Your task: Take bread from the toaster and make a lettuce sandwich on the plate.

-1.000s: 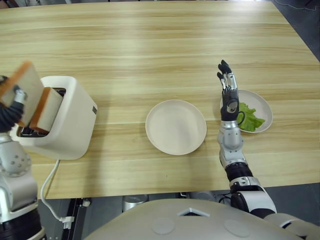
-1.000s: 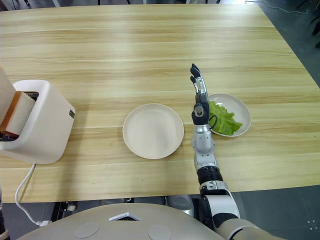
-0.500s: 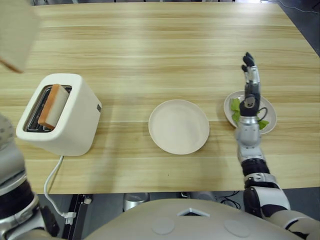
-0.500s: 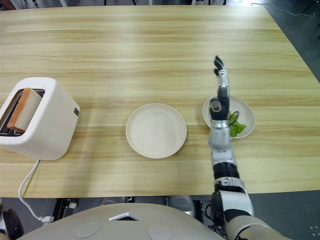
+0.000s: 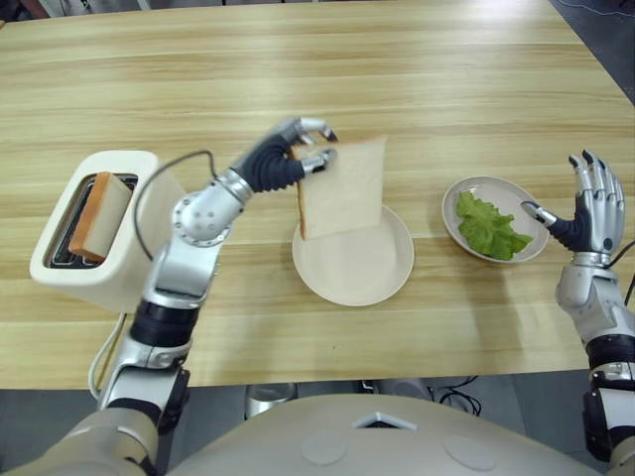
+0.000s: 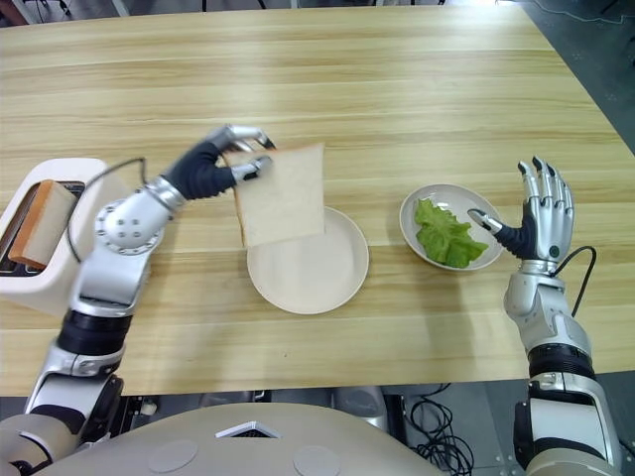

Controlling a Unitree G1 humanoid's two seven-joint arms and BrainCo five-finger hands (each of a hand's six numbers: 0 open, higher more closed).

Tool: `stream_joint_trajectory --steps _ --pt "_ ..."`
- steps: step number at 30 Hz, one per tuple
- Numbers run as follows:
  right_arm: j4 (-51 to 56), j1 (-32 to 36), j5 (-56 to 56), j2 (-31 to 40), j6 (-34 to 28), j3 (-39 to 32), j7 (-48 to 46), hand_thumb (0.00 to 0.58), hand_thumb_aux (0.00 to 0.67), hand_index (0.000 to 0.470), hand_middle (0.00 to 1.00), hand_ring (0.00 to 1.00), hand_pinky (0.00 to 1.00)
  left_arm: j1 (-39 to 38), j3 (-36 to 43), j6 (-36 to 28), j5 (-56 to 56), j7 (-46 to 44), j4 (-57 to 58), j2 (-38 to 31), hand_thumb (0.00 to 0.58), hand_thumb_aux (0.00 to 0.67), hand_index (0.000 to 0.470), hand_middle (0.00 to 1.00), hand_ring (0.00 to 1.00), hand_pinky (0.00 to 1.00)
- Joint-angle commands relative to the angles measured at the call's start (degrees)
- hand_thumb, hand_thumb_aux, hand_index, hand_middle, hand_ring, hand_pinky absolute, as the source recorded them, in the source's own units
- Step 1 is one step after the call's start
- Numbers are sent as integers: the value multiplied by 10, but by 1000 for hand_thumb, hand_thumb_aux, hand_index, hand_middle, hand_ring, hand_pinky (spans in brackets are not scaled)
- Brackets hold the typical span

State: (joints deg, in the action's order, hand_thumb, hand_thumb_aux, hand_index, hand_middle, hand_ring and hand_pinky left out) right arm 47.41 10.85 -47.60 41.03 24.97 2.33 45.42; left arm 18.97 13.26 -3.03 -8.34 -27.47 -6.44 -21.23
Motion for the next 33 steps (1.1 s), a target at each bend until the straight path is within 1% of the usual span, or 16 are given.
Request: stream_joint_trajectory --steps 1,7,18,19,20,21,24,28,32,33 --pt "47 22 -31 8 -35 -63 28 0 0 0 0 0 0 15 52 15 -12 -34 139 21 580 670 460 1000 1000 1000" --pt "88 47 -24 7 -43 -115 40 0 0 0 0 0 0 54 73 69 -32 -16 294 59 580 670 460 1000 1000 1000" --pt "135 81 -9 3 -39 -175 46 0 0 0 0 0 0 79 79 123 -70 11 409 77 580 670 460 1000 1000 1000" --pt "137 83 -8 3 -39 -179 45 0 0 0 0 0 0 81 77 126 -72 15 414 78 580 657 451 1000 1000 1000" --pt "138 84 -8 3 -40 -184 41 0 0 0 0 0 0 84 76 129 -77 22 416 77 187 118 81 1000 1000 1000" --pt "139 86 -8 3 -41 -190 36 0 0 0 0 0 0 86 74 131 -82 31 416 76 0 0 0 1000 1000 1000" --pt "142 88 -10 3 -46 -204 18 0 0 0 0 0 0 92 68 137 -98 60 413 72 0 0 0 1000 1000 1000" --pt "152 93 -7 0 -56 -221 -19 0 0 0 0 0 0 101 62 139 -134 125 397 59 0 0 0 1000 1000 1000" --pt "161 94 2 -1 -60 -232 -50 0 0 0 0 0 0 106 50 120 -174 186 354 36 0 0 0 1000 1000 1000" --pt "162 93 4 -1 -62 -233 -55 58 34 23 0 0 0 107 44 110 -185 200 338 27 0 0 0 1000 1000 1000"
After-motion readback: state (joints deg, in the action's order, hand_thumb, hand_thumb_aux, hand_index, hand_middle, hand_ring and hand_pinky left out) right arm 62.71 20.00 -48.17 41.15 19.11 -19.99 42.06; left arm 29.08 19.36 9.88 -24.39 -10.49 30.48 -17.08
